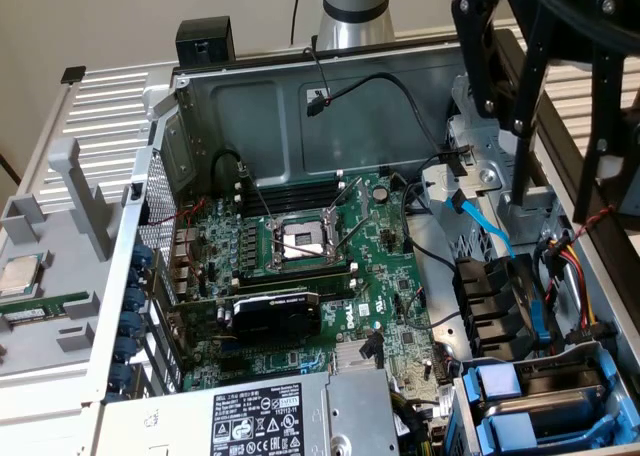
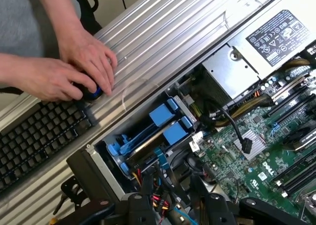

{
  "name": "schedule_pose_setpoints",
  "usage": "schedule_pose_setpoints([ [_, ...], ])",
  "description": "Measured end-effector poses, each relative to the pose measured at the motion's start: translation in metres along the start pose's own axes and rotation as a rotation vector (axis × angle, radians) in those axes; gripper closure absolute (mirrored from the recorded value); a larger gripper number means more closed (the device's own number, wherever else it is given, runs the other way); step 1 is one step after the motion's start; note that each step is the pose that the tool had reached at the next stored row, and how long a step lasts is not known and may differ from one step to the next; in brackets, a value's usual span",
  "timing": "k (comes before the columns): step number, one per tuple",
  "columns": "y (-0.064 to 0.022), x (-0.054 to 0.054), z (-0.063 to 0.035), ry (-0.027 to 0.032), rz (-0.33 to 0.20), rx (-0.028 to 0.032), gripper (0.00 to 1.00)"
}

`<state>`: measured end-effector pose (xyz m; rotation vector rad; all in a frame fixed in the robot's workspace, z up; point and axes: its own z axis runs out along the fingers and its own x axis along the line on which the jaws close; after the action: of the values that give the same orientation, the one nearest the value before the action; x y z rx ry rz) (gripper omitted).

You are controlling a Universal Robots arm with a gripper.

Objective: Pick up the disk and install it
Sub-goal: 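Insert the first disk wire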

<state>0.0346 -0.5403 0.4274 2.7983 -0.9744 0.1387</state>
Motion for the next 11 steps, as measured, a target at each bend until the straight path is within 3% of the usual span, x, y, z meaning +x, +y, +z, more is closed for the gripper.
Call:
schedule_pose_setpoints([
  [3, 0.0024, 0.002, 0.0007, -0.0049, 0.005, 0.0066, 0.57],
  [11, 0.0137, 0.011, 0.0076, -0.0121, 0.014, 0.0158, 0.57],
])
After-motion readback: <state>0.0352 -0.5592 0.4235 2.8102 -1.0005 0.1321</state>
